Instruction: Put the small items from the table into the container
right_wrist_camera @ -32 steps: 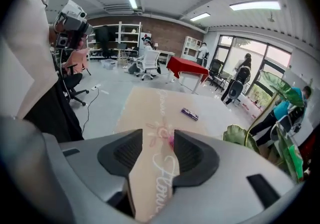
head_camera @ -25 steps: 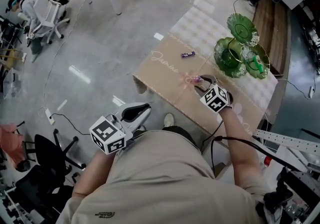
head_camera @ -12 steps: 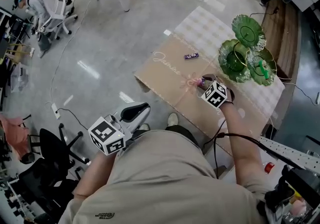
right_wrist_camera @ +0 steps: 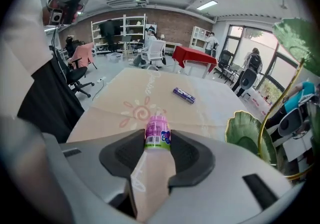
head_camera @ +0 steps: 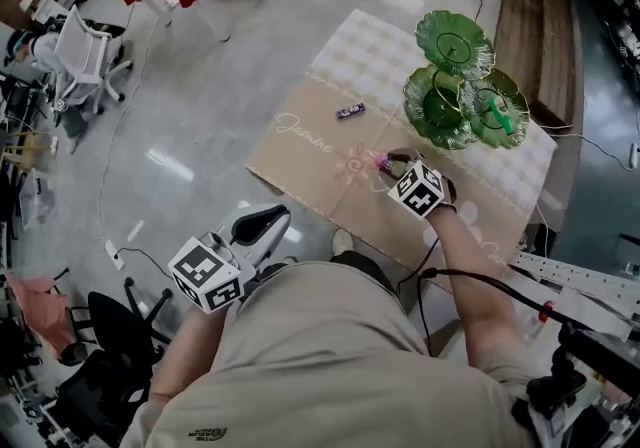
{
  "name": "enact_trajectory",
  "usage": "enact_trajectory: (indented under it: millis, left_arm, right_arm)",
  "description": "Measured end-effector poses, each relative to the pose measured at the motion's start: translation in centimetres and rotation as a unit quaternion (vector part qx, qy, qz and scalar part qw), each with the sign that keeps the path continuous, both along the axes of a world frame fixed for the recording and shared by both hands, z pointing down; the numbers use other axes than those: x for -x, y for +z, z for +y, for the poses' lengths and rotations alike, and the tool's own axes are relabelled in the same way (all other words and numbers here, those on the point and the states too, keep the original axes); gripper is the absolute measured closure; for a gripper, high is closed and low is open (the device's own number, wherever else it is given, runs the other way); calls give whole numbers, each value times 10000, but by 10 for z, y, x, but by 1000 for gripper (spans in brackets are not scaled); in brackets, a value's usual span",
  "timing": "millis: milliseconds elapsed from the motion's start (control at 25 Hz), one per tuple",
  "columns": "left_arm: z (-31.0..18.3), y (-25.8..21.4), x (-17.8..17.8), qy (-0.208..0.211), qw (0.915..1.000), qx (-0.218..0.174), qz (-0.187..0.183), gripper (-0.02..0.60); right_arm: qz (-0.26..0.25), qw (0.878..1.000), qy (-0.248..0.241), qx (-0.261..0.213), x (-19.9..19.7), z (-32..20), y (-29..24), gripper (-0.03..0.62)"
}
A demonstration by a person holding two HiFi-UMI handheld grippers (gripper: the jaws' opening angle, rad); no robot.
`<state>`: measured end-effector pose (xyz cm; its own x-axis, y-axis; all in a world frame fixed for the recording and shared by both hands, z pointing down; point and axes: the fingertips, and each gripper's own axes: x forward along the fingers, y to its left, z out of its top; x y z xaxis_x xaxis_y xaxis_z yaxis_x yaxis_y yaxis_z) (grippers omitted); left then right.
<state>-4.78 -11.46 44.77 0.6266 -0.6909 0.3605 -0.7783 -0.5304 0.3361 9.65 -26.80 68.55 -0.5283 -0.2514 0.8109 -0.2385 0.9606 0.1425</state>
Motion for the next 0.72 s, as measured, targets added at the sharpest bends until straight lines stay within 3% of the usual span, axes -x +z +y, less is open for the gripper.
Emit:
enact_trajectory:
  millis: [440, 720]
  left_arm:
    - [-15, -2, -54, 807, 9967, -76, 73, 561]
    - [-21, -4, -84, 1215, 9924, -142, 139, 561]
  right_arm:
    - [-646, 9954, 661, -254, -48, 18, -100, 427]
    - [-1041, 9825, 1439, -558, -101, 6, -171, 428]
